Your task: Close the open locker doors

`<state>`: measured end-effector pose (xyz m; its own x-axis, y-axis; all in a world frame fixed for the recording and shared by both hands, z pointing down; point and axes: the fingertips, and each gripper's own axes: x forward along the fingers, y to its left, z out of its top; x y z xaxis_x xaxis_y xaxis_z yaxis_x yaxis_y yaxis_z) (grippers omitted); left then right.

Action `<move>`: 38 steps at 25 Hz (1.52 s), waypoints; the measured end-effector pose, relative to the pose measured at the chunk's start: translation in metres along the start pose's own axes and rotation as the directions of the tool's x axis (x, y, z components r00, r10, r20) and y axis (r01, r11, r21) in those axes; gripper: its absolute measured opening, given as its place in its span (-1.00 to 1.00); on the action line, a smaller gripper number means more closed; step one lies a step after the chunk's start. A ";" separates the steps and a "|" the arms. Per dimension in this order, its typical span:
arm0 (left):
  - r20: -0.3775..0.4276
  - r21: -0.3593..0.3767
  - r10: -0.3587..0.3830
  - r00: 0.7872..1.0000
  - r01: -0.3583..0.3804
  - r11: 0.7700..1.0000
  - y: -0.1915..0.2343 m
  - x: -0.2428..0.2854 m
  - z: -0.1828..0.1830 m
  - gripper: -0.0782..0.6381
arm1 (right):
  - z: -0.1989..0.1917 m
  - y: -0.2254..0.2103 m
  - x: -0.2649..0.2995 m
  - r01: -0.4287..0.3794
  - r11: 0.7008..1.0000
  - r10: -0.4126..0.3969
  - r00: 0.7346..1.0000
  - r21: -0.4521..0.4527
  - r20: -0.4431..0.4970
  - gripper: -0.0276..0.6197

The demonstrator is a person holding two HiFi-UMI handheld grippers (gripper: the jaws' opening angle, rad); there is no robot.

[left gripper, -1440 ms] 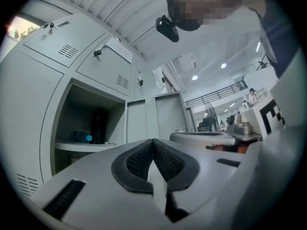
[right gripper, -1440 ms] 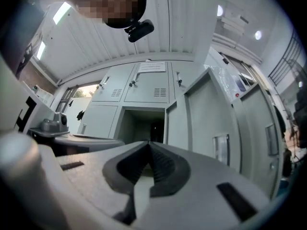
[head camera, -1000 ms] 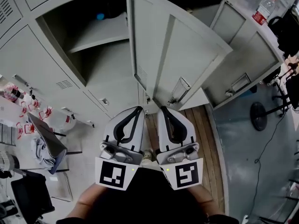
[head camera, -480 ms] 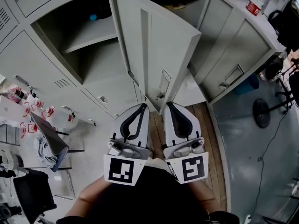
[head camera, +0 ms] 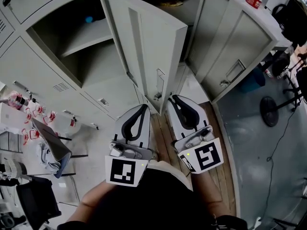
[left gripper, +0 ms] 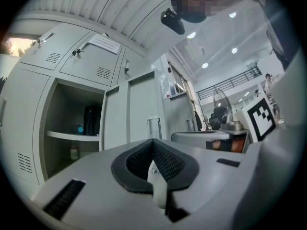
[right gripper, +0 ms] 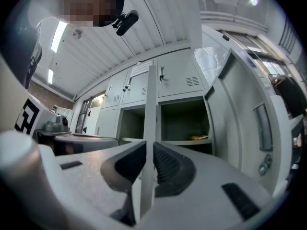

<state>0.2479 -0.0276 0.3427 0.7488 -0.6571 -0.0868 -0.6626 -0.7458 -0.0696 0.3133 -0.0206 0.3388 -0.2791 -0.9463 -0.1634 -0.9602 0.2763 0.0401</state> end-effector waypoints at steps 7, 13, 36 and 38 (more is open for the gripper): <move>-0.006 0.000 0.001 1.000 -0.001 1.000 0.001 -0.003 -0.001 -0.78 | -0.006 -0.001 0.004 -0.083 0.995 0.083 0.997 0.049 -0.007 -0.75; -0.012 0.000 0.006 1.000 -0.006 1.000 0.004 -0.005 -0.003 -0.78 | -0.010 -0.005 0.007 -0.099 0.994 0.100 0.995 0.046 -0.020 -0.66; -0.020 0.005 0.099 0.995 -0.099 0.995 0.041 -0.025 -0.007 -0.78 | -0.010 0.054 0.026 -0.345 0.928 0.352 0.936 0.140 -0.025 -0.43; -0.020 0.000 0.117 0.993 -0.117 0.993 0.047 -0.028 -0.006 -0.78 | -0.011 0.061 0.029 -0.364 0.920 0.371 0.928 0.143 -0.025 -0.43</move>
<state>0.1959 -0.0445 0.3478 0.6660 -0.7422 -0.0742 -0.7459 -0.6634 -0.0594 0.2467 -0.0328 0.3472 -0.6156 -0.7800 -0.1123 -0.7810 0.6229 -0.0446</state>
